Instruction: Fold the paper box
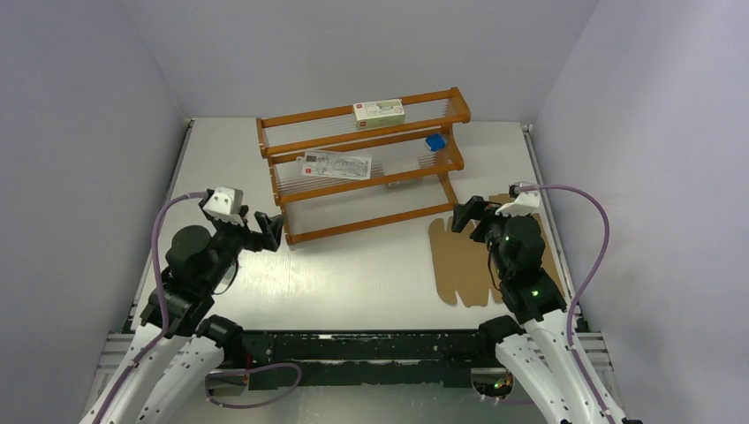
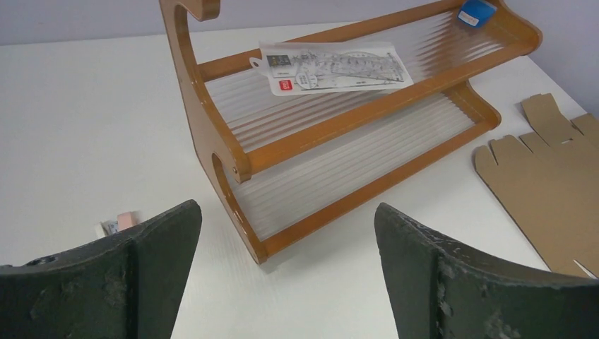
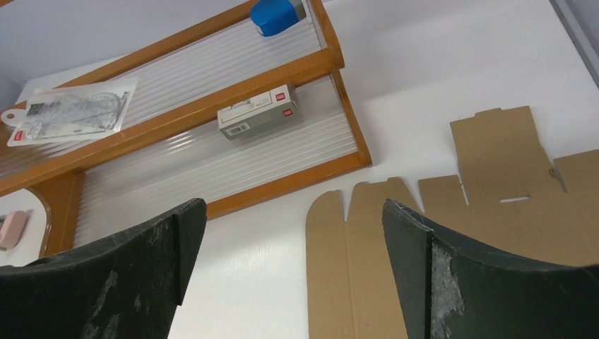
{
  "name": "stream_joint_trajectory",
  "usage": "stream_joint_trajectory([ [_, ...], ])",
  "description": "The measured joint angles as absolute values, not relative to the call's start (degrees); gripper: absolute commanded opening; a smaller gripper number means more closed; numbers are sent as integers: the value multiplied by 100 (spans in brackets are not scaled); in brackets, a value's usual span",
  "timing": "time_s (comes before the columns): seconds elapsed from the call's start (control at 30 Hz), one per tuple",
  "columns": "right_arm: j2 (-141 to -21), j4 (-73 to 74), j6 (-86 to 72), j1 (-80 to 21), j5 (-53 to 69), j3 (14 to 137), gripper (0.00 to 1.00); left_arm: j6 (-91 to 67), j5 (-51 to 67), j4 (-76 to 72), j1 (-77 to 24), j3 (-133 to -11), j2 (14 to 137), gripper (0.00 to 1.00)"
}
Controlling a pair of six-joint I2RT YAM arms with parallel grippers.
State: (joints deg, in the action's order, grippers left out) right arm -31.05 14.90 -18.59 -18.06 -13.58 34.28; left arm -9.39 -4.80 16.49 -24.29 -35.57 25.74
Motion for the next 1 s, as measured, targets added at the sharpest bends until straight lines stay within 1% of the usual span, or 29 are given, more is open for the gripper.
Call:
stream_joint_trajectory([
  [0.13,-3116,1481,-1835,-1806,-1321,3439,100,-939,-360,1577,-2429,-3557,2696,97],
  [0.57,-3310,1391,-1822,-1806,-1229,3439,100,-1352,355,1614,-2576,-3583,3822,97],
  [0.7,-3350,1308,-1826,-1806,-1201,3437,100,-1721,336,1619,-3028,-3583,4010,97],
  [0.8,-3402,1221,-1846,-1806,-1188,3424,100,-2128,202,1579,-3573,-3581,4316,97],
  [1.0,-3605,1070,-1914,-1806,-1085,3400,100,-2952,-563,1236,-5050,-3389,5221,97],
])
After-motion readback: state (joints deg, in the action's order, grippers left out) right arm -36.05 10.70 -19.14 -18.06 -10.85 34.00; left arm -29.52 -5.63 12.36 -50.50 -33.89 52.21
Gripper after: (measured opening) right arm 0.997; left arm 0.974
